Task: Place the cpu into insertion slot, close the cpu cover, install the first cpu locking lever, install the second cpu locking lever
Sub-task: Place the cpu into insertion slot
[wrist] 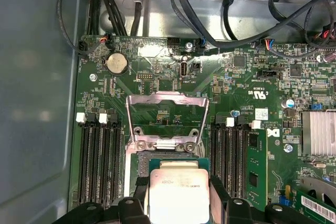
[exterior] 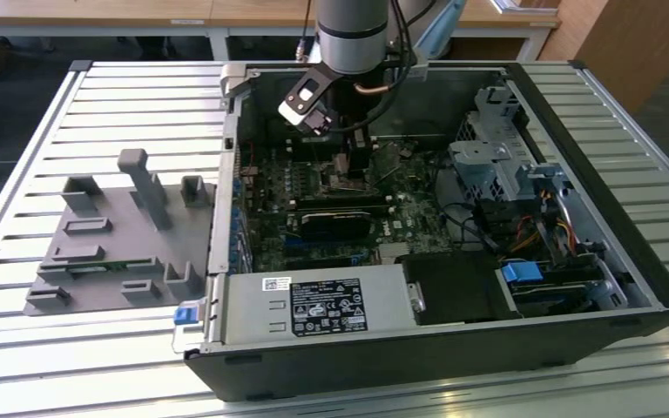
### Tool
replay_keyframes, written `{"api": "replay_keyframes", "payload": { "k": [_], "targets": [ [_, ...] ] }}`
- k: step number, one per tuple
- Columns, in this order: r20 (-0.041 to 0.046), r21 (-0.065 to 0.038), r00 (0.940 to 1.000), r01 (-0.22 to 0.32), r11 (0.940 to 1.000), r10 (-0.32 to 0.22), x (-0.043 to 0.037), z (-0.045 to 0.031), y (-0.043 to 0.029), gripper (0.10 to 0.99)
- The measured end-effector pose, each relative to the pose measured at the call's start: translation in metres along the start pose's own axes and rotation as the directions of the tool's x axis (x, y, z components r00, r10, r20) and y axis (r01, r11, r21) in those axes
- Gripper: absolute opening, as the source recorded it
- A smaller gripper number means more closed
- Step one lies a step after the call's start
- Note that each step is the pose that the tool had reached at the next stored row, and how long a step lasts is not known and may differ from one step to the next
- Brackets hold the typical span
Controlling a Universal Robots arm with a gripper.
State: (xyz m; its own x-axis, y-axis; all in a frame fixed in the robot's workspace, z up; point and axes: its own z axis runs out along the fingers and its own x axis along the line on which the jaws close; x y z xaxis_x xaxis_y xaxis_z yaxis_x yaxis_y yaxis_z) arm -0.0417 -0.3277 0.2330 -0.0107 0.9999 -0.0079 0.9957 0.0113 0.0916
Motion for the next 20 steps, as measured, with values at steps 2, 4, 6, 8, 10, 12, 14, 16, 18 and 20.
{"api": "replay_keyframes", "payload": {
  "k": [2, 4, 6, 8, 10, 12, 14, 16, 18, 20],
  "targets": [
    [0.0000, 0.000, 1.0000, 0.000, 1.0000, 0.000, 0.0000, 0.0012, -0.0001, 0.541],
    [0.0000, 0.000, 1.0000, 0.000, 1.0000, 0.000, 0.0000, 0.0016, -0.0002, 0.541],
    [0.0000, 0.000, 1.0000, 0.000, 1.0000, 0.000, 0.0000, 0.0020, -0.0002, 0.541],
    [0.0001, 0.000, 1.0000, 0.000, 1.0000, 0.000, 0.0000, 0.0024, -0.0002, 0.541],
    [0.0000, 0.000, 1.0000, 0.000, 1.0000, 0.000, 0.0000, 0.0028, -0.0003, 0.541],
    [0.0000, 0.000, 1.0000, 0.000, 1.0000, 0.000, 0.0000, 0.0031, -0.0003, 0.541],
    [0.0001, 0.000, 1.0000, 0.000, 1.0000, 0.000, 0.0000, 0.0040, -0.0004, 0.541],
    [0.0000, 0.000, 1.0000, 0.000, 1.0000, 0.000, 0.0000, 0.0047, -0.0004, 0.541],
    [0.0000, 0.000, 1.0000, 0.000, 1.0000, 0.000, 0.0000, 0.0051, -0.0005, 0.541],
    [0.0001, 0.000, 1.0000, 0.000, 1.0000, 0.000, 0.0000, 0.0076, -0.0007, 0.541]
  ]
}}
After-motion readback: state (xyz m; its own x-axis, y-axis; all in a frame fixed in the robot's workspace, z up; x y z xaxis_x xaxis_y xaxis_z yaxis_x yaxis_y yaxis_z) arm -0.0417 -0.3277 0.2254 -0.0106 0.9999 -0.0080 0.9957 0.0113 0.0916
